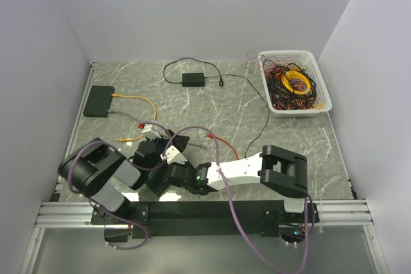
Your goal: Insert the plug into the switch port
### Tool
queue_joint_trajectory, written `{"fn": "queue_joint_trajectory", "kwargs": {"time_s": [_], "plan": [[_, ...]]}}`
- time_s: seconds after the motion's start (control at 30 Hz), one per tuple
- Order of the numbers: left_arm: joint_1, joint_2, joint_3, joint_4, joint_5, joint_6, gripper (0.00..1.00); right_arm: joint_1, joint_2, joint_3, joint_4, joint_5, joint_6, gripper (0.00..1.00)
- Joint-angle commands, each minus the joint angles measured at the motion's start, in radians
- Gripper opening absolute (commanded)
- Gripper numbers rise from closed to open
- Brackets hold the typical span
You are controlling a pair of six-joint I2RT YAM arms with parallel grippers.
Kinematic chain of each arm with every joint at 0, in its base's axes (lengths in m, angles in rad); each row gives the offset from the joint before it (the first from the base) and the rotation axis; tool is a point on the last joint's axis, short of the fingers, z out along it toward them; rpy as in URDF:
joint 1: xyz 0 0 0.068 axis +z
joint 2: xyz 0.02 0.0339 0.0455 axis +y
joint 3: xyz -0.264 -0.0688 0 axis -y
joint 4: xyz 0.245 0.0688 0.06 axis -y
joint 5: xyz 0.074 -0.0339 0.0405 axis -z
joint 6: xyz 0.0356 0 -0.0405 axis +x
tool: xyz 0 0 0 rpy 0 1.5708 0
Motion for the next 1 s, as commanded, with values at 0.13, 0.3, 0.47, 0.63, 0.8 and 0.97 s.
{"fn": "queue_joint_trajectory", "kwargs": {"time_s": [0.13,0.3,0.47,0.63,0.8,0.97], "plan": [[-0.074,-0.187,0.009,-0.653,0.084,-0.094,1.00,-0.125,0.040,0.097,0.396,0.134,-0.005,0.01],[-0.071,-0.238,0.119,-0.813,0.006,-0.043,1.00,-0.180,0.046,0.083,0.425,0.129,-0.025,0.13],[-0.051,-0.208,0.256,-0.934,-0.034,0.000,1.00,-0.209,0.049,0.054,0.471,0.149,-0.074,0.36],[-0.019,-0.230,0.345,-0.994,-0.066,0.040,1.00,-0.215,-0.017,0.005,0.491,0.174,-0.087,0.47],[0.036,-0.242,0.449,-1.039,-0.063,0.107,1.00,-0.214,-0.078,-0.053,0.478,0.172,-0.056,0.50],[0.048,-0.244,0.567,-1.125,-0.081,0.156,0.99,-0.188,-0.167,-0.117,0.438,0.188,-0.007,0.55]]}}
